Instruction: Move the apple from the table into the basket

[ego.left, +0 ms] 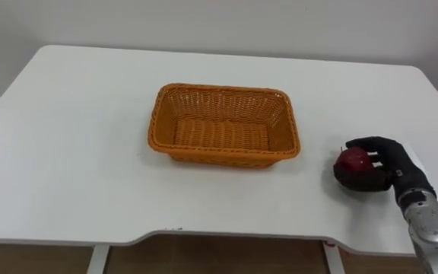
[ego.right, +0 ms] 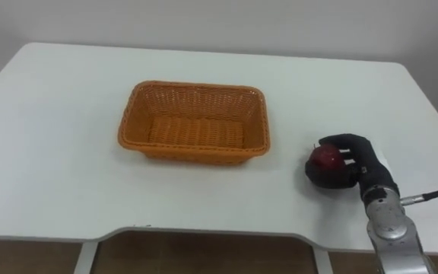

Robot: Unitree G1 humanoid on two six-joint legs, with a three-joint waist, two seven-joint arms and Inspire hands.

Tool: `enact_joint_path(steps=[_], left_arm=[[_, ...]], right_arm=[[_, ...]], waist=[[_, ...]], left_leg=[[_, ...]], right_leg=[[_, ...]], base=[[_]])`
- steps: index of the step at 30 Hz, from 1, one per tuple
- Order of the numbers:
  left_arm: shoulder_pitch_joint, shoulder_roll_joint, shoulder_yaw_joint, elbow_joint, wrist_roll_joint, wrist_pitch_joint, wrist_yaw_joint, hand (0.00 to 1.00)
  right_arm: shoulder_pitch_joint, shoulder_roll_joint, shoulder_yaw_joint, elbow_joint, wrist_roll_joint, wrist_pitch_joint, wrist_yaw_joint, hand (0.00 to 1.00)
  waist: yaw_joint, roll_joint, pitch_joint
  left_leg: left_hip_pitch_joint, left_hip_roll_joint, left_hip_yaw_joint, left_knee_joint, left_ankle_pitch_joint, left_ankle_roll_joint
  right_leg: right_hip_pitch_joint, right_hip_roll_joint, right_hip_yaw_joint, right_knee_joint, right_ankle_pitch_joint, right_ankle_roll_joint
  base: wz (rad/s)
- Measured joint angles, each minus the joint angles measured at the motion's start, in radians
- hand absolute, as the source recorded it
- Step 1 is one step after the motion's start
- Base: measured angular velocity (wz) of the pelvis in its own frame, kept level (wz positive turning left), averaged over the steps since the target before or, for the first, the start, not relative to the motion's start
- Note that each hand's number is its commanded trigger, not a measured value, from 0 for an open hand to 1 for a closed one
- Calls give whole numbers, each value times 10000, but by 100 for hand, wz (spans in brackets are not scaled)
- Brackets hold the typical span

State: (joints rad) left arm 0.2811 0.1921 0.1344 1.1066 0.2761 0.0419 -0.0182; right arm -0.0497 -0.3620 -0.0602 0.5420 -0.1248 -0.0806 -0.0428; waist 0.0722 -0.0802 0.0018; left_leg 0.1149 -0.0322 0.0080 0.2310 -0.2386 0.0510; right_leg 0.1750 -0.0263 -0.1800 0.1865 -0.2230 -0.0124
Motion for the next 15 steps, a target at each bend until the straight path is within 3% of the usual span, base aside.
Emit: enact_joint_path(steps=[7, 15], left_arm=[[-168, 51, 1, 37, -64, -10, -126, 0], [-245, 156, -2, -61, -4, -75, -54, 0]], right_arm=[[-167, -1, -44, -1095, 45, 87, -632, 100], [-666, -31, -61, -2514, 248, 26, -1430, 100]], waist=[[-101, -70, 47], [-119, 118, -23]], left_leg=[[-193, 1, 7, 69, -1, 0], [-176, 7, 24, 36, -1, 0]], right_leg=[[-173, 76, 94, 28, 10, -13], [-173, 86, 116, -2, 11, -12]], base=[[0], [0]])
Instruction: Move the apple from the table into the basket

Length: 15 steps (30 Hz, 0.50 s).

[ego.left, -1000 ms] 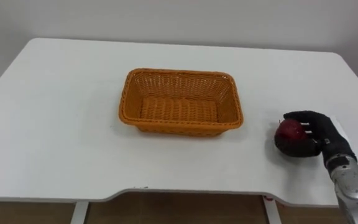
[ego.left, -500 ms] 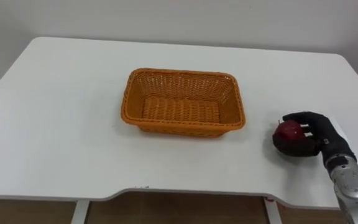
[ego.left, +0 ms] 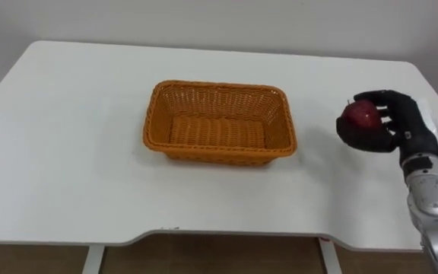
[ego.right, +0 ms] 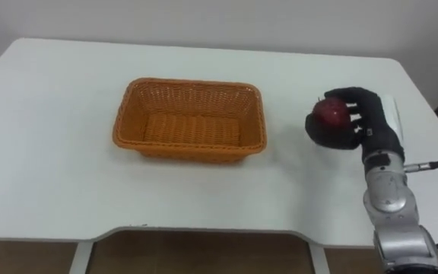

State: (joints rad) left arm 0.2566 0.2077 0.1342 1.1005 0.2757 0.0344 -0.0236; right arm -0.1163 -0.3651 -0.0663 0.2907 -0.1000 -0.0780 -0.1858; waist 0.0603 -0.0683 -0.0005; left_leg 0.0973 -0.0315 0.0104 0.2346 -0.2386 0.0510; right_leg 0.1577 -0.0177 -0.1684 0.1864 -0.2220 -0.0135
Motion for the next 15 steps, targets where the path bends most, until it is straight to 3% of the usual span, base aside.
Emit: enact_joint_path(steps=[8, 15], left_arm=[[8, -6, 2, -11, 28, 31, 76, 0], [-13, -27, -4, 17, 26, 32, 196, 0]], right_arm=[[-63, -1, -3, -1933, -426, 40, -66, 100], [-70, 1, 48, -3445, -1084, 56, -34, 100]], waist=[[-23, 57, -11], [81, -15, 49]], left_leg=[[26, 5, -13, -43, 3, -3], [-1, 7, 2, -33, 6, -2]], right_leg=[[23, -6, -15, -11, 0, 0], [-7, -2, -34, 8, 0, 0]], base=[[0], [0]])
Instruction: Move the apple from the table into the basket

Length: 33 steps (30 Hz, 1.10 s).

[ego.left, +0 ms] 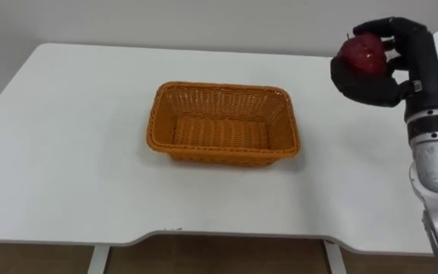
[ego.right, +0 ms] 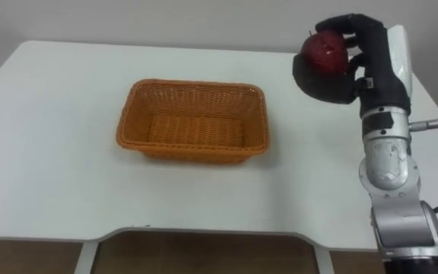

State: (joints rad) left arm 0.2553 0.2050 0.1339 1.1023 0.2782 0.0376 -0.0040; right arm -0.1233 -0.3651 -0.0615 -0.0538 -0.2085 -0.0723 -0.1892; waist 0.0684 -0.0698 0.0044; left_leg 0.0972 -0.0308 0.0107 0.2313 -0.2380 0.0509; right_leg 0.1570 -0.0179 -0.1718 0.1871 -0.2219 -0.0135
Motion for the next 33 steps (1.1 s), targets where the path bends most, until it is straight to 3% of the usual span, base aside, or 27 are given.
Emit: enact_joint_path(steps=[10, 11, 15, 17, 18, 23, 25, 28, 33], left_arm=[[-288, -13, -381, -4, 3, 3, -7, 0], [-299, -12, -385, 0, 3, 3, -9, 0], [-329, -10, -409, 0, -7, 3, -7, 0], [-336, -9, -408, -3, -6, 2, -35, 0], [-335, -9, -407, -3, -5, 0, -59, 0], [-414, 9, -430, -11, -41, 0, -90, 0], [-454, 131, -812, 0, -99, -3, -86, 0], [-514, 165, -1187, -1, -98, -16, -111, 0], [-507, 165, -1202, 6, -99, -25, -214, 0]], right_arm=[[-98, 0, 521, -1253, 24, 19, 916, 100], [-99, 0, 587, -1253, 11, 25, 968, 91], [-100, 0, 1212, -1253, -87, 37, 1294, 76], [-101, 1, 1286, -1254, -157, 37, 1432, 49], [-101, 1, 1286, -1253, -158, 37, 1485, 0], [-101, 1, 1330, -1254, -155, 37, 1493, 0], [-106, 0, 1580, -1276, -59, 66, 1490, 0], [-106, 12, 1980, -1527, -40, 93, 1609, 0], [-142, 81, 2146, -1901, -15, 90, 1707, 0]], waist=[[190, 59, 12], [204, 59, 12], [228, 61, 11], [233, 58, 9], [243, 52, 5], [267, -9, -34], [361, -42, -56], [449, -42, -55], [491, -76, -33]], left_leg=[[-163, 8, 40, -31, 2, -7], [-169, 8, 37, -31, 2, -7], [-183, 11, 35, -86, 7, -9], [-199, 10, 24, -90, 7, -9], [-204, 9, 11, -93, 7, -9], [-221, 11, 6, -105, 7, -9], [-223, 11, 16, -105, 8, -10], [-220, 15, 21, -98, 11, -16], [-171, 5, -10, -91, 13, -18]], right_leg=[[-196, 14, 64, -20, 11, -10], [-208, 13, 54, -21, 11, -10], [-276, 20, 48, -37, 11, -10], [-285, 18, 34, -44, 11, -10], [-285, 17, 33, -46, 11, -10], [-297, 15, 33, -74, 12, -9], [-277, -4, -1, -134, 13, -9], [-247, -20, -25, -161, 23, -16], [-164, -61, -96, -174, 28, -7]], base=[[-1], [0], [0], [2], [3], [0], [-4], [0], [3]])
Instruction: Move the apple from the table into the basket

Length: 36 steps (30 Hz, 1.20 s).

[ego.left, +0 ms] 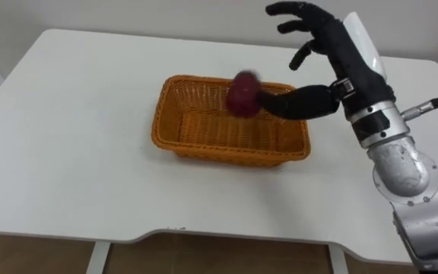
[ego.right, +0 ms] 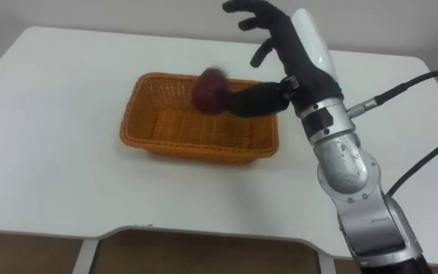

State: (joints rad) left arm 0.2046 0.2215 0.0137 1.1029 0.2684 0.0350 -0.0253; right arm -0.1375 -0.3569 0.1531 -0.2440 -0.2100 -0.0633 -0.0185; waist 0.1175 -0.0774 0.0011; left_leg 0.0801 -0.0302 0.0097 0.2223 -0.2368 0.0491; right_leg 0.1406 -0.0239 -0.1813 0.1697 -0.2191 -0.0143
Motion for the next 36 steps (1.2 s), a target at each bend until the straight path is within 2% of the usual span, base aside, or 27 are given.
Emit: enact_joint_path(steps=[3, 7, 11, 15, 17, 18, 20, 24, 26, 27, 28, 31, 34, 36], left_arm=[[66, -1, 5, -4, 3, 12, -73, 0], [93, -1, 28, -13, 9, 27, -83, 0], [42, 3, 34, -12, 5, 25, -77, 0], [57, -8, 32, 0, -3, 15, -60, 0], [71, -8, 34, 6, -6, -1, -10, 0], [154, -10, 40, 10, -6, -6, 31, 0], [193, -34, 37, 107, -7, -79, 198, 0], [331, -148, 245, 174, -5, -136, 584, 0], [486, -156, 352, 174, 5, -138, 627, 0], [596, -156, 546, 126, 8, -155, 631, 0], [717, -149, 725, 82, 6, -174, 644, 0], [987, -170, 1116, 58, -6, -192, 666, 0], [1059, -244, 1345, 74, -23, -189, 881, 0], [1211, -255, 1416, 77, -22, -172, 891, 0]], right_arm=[[-2, 0, 20, 0, -2, 0, 123, 0], [-1, -3, 20, 0, 5, 1, 253, 0], [-1, -12, -4, 0, 60, 1, 339, 0], [-1, -28, -43, 1, 184, -11, 339, 0], [-1, -43, -138, 1, 340, -18, 333, 0], [-1, -55, -243, 0, 475, -33, 327, 0], [-1, -77, -523, 6, 674, -51, 244, 0], [0, -80, -1493, 28, 927, -145, -587, 0], [45, -81, -2115, 231, 1086, -405, -1004, 0], [112, -78, -2547, 392, 1168, -469, -1404, 0], [241, -78, -2951, 464, 1177, -470, -1876, 0], [426, -79, -4029, 973, 1297, -544, -3002, 0], [819, -80, -5113, 1202, 1338, -558, -4187, 0], [835, -80, -5504, 1595, 1615, -599, -4920, 0]], waist=[[-5, -49, 72], [-24, -23, 115], [-96, 7, 104], [-196, 76, 1], [-249, 126, 24], [-323, 154, -1], [-410, 197, 32], [-598, 172, 10], [-685, 158, 6], [-769, 168, 11], [-843, 114, -22], [-1097, 119, -16], [-1308, 114, -31], [-1510, 129, -47]], left_leg=[[-2, 0, 1, 20, 0, 0], [-109, 5, -4, 67, -1, 2], [-174, 0, -44, 90, 6, 14], [-106, -1, 4, 105, 11, 20], [15, 2, 23, 67, 13, 20], [48, 4, 28, 60, 13, 20], [147, 4, 29, 36, 13, 20], [188, 23, 166, 6, 12, 20], [217, 18, 196, 11, 12, 20], [212, 13, 192, 18, 12, 21], [213, 13, 195, 25, 12, 22], [194, 6, 142, -5, 10, 26], [183, 11, 141, -89, 10, 30], [210, 17, 150, -129, 11, 29]], right_leg=[[10, 3, -2, -7, 12, 4], [-29, 10, -21, -6, 64, 21], [-88, 15, -90, -5, 88, 22], [-38, -4, -68, -8, 89, 21], [55, -3, -68, -12, 88, 22], [88, -3, -68, -14, 88, 22], [201, -1, -68, -24, 88, 22], [197, 17, 128, -9, 88, 22], [219, 6, 126, -9, 88, 22], [212, 0, 125, -3, 89, 23], [176, 2, 115, 5, 91, 26], [186, 66, 129, 11, 99, 40], [152, 70, 129, 13, 99, 40], [156, 81, 144, 11, 99, 40]], base=[[0], [0], [4], [0], [0], [0], [0], [-5], [-5], [0], [0], [-2], [0], [-2]])
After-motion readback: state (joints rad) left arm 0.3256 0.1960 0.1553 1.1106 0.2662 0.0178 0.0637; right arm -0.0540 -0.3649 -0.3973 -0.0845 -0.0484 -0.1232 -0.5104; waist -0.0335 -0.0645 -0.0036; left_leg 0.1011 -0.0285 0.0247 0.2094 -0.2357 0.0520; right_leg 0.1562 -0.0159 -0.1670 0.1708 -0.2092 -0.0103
